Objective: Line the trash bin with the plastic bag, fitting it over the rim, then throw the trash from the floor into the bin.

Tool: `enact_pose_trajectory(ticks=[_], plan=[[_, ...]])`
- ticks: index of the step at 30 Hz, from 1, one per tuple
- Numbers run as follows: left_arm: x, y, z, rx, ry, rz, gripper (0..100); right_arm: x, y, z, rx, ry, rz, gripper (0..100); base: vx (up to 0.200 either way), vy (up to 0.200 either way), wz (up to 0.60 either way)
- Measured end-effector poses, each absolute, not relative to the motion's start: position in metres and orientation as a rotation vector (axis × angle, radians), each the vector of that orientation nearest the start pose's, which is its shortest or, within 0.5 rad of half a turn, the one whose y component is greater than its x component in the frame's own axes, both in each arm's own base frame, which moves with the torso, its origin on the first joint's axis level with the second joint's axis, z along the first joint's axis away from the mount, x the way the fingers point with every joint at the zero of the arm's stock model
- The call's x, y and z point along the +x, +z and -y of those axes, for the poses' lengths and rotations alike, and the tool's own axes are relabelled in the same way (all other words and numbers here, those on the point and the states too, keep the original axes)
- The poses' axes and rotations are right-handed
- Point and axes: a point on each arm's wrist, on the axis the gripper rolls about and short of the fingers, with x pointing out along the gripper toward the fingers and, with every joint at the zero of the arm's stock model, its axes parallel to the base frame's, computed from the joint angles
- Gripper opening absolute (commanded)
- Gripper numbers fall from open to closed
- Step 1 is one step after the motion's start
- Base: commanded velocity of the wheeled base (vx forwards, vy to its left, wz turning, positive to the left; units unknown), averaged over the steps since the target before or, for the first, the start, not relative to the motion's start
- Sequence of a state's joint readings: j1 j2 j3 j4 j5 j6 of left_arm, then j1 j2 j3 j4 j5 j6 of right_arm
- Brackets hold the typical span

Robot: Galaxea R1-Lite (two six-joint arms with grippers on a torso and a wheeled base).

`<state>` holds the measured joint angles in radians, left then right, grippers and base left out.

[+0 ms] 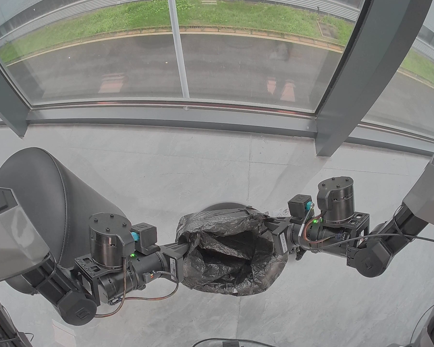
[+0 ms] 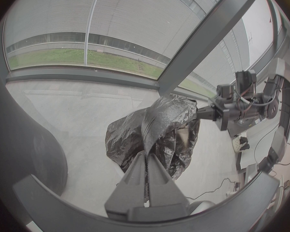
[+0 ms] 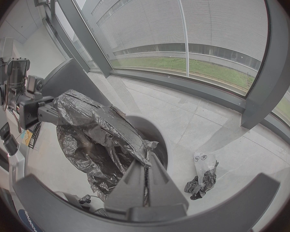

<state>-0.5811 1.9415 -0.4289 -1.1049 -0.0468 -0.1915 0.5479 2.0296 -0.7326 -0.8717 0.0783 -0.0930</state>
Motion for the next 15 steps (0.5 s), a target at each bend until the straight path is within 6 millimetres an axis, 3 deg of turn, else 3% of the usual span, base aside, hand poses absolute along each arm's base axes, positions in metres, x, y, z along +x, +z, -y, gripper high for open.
enact_pose_trajectory(ticks=[15], plan=[[0.271, 0.048, 0.149, 0.020, -0.506, -0.466, 0, 0.314, 0.063, -0.172, -0.178, 0.566, -0.354, 0, 0.000, 0.000, 0.00]])
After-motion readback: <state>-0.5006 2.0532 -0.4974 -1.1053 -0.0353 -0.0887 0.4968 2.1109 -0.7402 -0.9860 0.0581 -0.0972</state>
